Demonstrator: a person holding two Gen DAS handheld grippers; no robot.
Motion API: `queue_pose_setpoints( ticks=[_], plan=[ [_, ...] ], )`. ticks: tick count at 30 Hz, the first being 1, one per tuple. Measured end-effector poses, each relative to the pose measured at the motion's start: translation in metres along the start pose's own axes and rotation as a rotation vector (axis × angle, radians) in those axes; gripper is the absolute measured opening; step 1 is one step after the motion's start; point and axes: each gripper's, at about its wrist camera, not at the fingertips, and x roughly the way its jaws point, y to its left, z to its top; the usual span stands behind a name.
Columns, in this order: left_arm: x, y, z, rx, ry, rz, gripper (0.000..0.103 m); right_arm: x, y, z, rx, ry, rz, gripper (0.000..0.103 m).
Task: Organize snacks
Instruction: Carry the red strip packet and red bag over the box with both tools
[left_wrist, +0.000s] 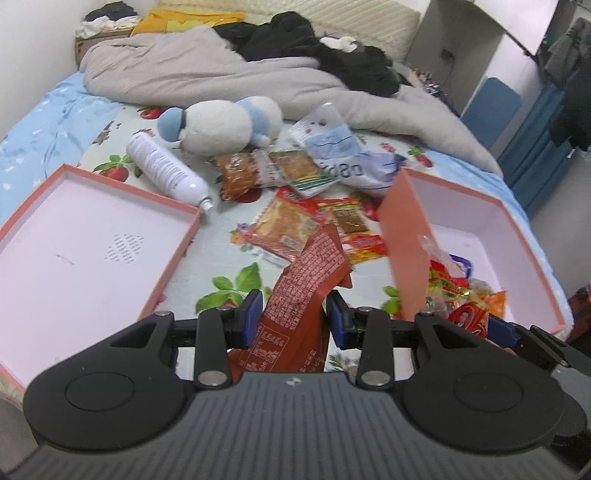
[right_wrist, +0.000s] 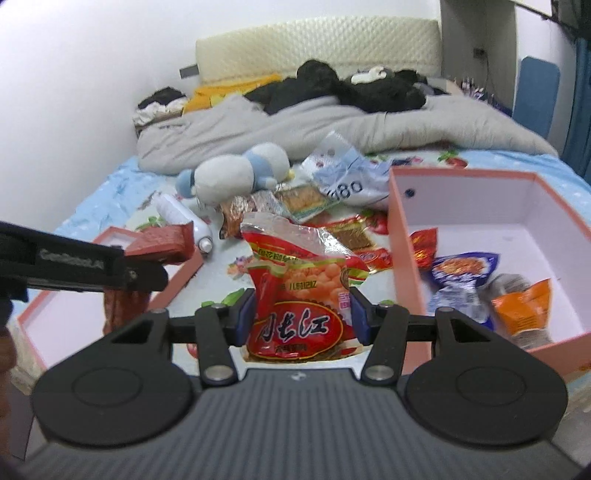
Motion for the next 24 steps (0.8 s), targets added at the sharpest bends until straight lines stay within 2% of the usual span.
queue_pose_setpoints(
  ticks=[14,24],
  plan=[
    [-0.025,-0.064,-0.015,0.073,-0.015,-0.119,0.043,-0.069,-0.046,-0.009,0.059,-0.052,-0.096,0.054],
    [-0.015,-0.108,-0.012,0.118,-0.003,-0.179,0.043,-0.075,-0.079,-0.013,0.102,-0.049,-0.130,0.054]
  ],
)
